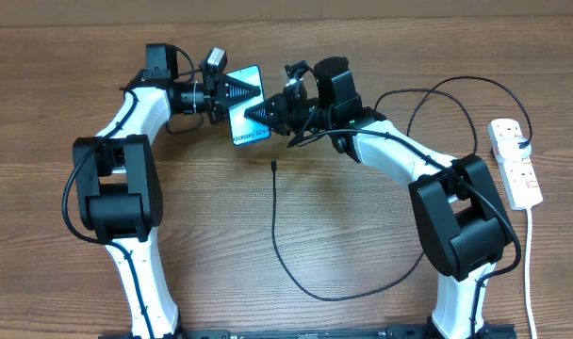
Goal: Plug charger to phone and switch on socket
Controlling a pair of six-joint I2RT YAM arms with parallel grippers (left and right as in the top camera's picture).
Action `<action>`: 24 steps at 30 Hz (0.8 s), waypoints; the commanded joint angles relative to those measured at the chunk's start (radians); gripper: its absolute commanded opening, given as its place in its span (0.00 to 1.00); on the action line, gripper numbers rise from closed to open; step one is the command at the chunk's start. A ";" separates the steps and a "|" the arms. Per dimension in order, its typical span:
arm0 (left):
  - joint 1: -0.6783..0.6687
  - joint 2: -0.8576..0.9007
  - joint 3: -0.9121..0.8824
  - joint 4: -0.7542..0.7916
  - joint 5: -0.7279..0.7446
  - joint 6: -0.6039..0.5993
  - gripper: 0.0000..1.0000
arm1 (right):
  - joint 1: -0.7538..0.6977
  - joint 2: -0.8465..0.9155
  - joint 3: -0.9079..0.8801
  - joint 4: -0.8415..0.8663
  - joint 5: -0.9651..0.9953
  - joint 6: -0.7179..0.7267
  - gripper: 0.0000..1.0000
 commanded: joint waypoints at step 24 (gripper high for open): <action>-0.020 -0.016 0.013 0.131 0.051 -0.171 0.05 | 0.021 -0.015 -0.001 0.079 0.103 0.075 0.04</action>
